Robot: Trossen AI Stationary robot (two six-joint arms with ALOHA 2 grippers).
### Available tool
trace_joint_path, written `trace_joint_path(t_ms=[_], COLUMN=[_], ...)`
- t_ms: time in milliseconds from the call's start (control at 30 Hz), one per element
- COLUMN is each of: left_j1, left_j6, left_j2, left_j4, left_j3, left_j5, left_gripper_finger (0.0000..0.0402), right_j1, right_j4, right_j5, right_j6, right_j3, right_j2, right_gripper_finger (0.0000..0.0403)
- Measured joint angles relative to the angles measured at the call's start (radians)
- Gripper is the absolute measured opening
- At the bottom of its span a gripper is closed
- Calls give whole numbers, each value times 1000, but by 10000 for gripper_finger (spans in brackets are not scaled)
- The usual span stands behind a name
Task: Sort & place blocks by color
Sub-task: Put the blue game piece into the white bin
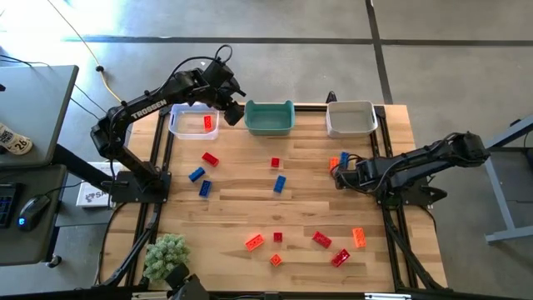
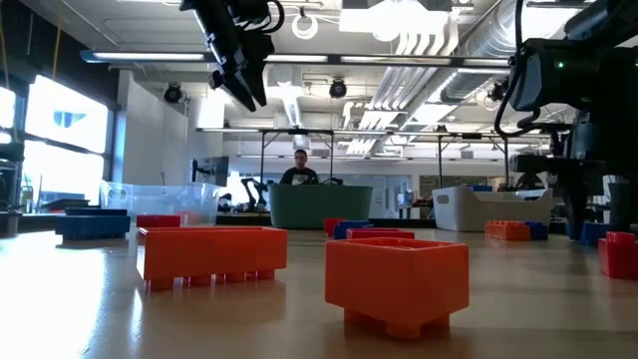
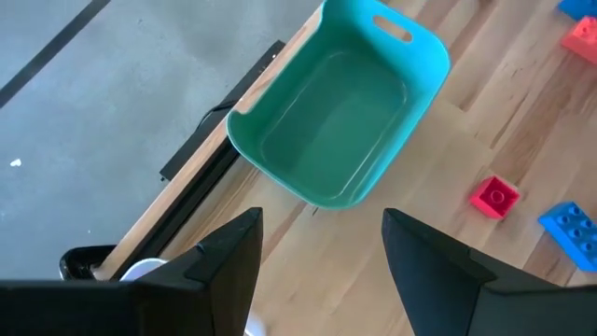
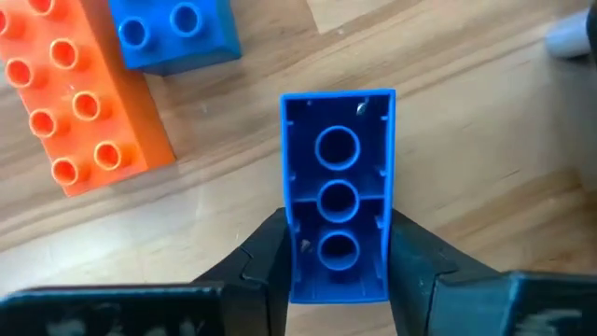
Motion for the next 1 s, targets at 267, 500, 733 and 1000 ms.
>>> trace_joint_path(t_ms=[267, 500, 733, 1000], left_j1=[0, 0, -20, -89], left_j6=[-33, -98, -118, -149], left_j2=[0, 0, 0, 0], left_j4=[8, 8, 8, 7], left_j3=[0, 0, 0, 0], left_j5=[0, 0, 0, 0], left_gripper_finger=[209, 209, 209, 209], right_j1=[0, -53, -254, -591], right_j4=[-21, -120, -188, -171], right_j5=[57, 197, 327, 336], right_j6=[-117, -304, -699, -1214], right_j3=[92, 245, 412, 577], right_j2=[1, 1, 0, 0], right_gripper_finger=[106, 106, 106, 106])
